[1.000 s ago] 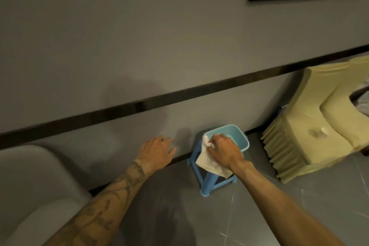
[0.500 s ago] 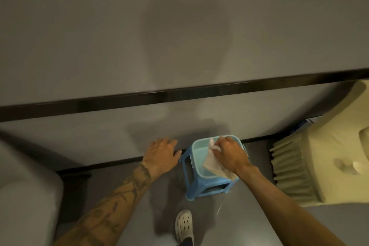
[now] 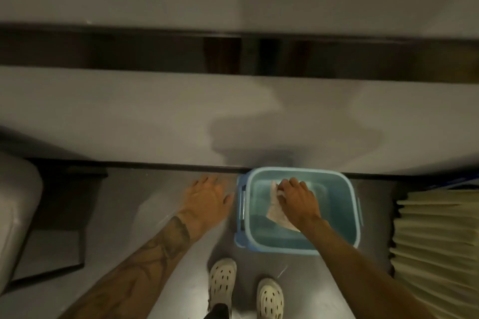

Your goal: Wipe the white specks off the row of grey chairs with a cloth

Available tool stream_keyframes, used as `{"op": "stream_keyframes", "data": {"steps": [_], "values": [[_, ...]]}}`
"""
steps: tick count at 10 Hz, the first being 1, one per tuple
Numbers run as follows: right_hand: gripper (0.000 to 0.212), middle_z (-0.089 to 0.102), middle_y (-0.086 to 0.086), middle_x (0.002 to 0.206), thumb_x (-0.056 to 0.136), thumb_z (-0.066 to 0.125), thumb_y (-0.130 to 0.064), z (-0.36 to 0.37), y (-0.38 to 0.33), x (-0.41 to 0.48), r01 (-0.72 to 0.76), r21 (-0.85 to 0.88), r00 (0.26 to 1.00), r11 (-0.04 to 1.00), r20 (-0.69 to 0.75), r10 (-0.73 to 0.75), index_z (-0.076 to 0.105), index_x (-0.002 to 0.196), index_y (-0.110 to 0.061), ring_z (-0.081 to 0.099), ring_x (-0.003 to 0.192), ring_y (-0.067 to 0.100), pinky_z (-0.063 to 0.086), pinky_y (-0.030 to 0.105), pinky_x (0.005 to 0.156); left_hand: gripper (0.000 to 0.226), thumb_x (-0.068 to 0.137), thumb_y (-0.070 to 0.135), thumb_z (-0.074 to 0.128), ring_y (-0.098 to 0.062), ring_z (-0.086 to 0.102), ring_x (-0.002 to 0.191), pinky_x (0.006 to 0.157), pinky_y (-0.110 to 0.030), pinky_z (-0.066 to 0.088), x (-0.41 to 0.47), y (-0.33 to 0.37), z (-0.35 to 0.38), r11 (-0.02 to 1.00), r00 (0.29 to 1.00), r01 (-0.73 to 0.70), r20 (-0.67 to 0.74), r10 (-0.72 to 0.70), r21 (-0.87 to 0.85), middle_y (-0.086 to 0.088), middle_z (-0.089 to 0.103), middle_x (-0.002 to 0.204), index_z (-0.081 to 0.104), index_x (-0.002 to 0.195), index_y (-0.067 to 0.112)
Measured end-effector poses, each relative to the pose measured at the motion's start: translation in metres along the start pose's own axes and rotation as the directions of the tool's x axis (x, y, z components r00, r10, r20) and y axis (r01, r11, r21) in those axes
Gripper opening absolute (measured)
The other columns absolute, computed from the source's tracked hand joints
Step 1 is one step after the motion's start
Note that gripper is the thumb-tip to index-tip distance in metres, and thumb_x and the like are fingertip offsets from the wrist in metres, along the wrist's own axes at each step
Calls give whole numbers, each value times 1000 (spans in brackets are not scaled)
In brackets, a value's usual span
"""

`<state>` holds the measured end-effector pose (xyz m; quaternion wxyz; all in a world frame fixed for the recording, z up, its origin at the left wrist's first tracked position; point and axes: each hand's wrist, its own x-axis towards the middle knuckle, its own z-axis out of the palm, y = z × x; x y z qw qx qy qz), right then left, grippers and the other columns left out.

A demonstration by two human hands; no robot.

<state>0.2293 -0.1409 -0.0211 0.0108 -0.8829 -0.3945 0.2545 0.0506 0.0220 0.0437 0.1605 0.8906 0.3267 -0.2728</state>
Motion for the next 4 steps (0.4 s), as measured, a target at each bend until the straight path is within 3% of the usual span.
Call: {"op": "stream_keyframes", "data": {"steps": [2, 4], "values": [[26, 53, 0, 129, 102, 44, -24, 71, 10, 39, 14, -22, 996, 1000, 85, -13, 52, 126, -23, 54, 117, 24, 43, 39, 96, 57, 110, 48, 33, -26, 42, 146, 122, -40, 30, 19, -10, 54, 999, 999, 36, 28, -37, 34, -6, 42, 161, 34, 160, 23], [41, 49, 1, 139, 100, 48, -22, 31, 13, 6, 57, -9, 994, 998, 96, -56, 44, 140, -19, 53, 125, 23, 41, 37, 103, 58, 109, 49, 34, -27, 41, 147, 122, -42, 32, -19, -2, 23, 996, 996, 85, 6, -85, 0, -6, 42, 161, 35, 160, 22]]}}
